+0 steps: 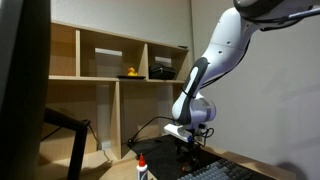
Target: Move the mouse to the right side of the desk
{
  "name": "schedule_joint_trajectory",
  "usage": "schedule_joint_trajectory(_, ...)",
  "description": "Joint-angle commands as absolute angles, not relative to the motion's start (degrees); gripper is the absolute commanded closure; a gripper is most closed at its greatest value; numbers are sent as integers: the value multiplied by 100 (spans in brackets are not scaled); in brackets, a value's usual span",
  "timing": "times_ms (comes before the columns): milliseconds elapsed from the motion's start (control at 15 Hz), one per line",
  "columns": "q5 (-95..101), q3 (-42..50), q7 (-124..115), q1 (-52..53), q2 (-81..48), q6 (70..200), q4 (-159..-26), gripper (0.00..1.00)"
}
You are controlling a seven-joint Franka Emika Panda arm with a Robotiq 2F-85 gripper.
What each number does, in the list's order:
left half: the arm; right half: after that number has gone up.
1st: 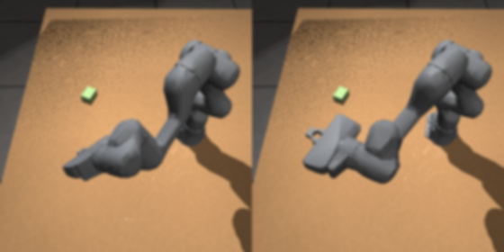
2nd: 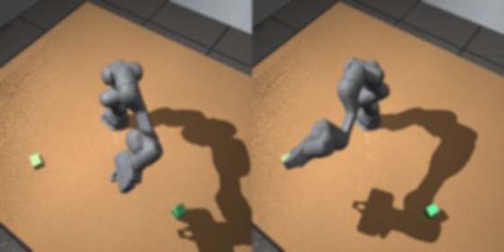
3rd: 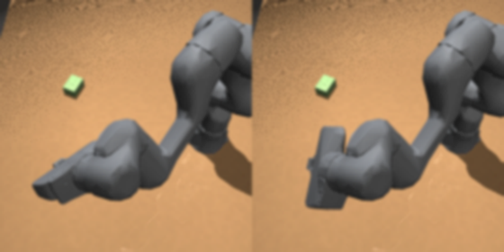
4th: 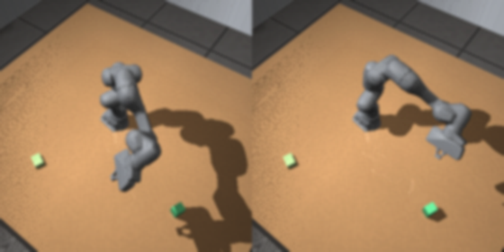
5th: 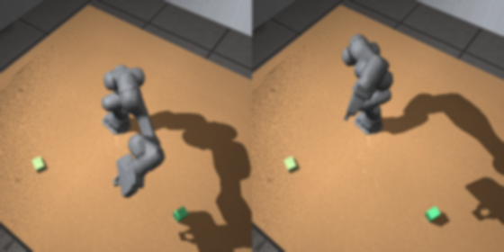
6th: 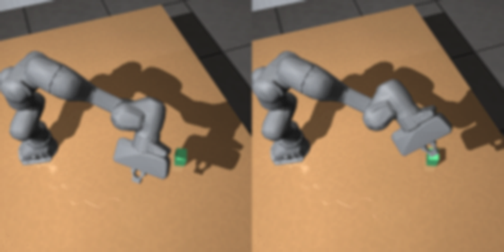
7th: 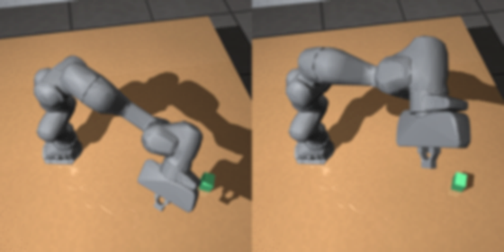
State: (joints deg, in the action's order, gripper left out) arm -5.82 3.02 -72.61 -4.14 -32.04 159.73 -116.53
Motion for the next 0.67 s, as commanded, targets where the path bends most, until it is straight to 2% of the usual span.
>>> schedule_joint_trajectory(0, -918, 479, -6852, -284, -3361, 15947, -11538, 0)
schedule_joint_trajectory(400, -964, 443, -6658, -373, -3570, 15939, -11323, 0)
schedule_joint_trajectory(600, -1095, 656, -6894, -250, -4213, 16117, -10872, 0)
